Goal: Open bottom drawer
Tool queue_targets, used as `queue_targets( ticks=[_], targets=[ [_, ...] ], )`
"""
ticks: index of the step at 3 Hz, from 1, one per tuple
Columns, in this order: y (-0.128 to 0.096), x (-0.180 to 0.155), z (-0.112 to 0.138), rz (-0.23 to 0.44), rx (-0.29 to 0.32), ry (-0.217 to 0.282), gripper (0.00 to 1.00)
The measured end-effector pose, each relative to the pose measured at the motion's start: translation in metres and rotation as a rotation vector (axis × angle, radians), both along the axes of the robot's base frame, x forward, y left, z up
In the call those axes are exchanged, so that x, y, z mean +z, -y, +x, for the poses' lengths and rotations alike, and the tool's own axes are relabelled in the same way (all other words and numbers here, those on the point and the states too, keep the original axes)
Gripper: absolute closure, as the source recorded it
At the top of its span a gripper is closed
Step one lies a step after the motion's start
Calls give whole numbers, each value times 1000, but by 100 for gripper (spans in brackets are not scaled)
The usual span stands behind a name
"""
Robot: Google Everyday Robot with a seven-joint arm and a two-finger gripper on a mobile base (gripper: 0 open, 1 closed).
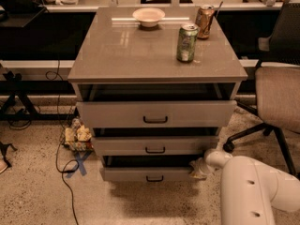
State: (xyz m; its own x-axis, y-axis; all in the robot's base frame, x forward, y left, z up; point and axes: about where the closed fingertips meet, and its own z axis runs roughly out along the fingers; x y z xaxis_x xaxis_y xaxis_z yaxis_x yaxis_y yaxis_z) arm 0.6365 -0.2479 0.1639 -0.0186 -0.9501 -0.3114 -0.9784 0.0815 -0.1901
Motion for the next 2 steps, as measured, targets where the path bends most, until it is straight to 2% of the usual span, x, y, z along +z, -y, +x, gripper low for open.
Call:
queue_targets(
  ticks=[1, 2],
  targets=[
    [6, 5, -20, 22, -32, 8, 100],
    [11, 2, -59, 88, -78, 5, 0]
  ],
)
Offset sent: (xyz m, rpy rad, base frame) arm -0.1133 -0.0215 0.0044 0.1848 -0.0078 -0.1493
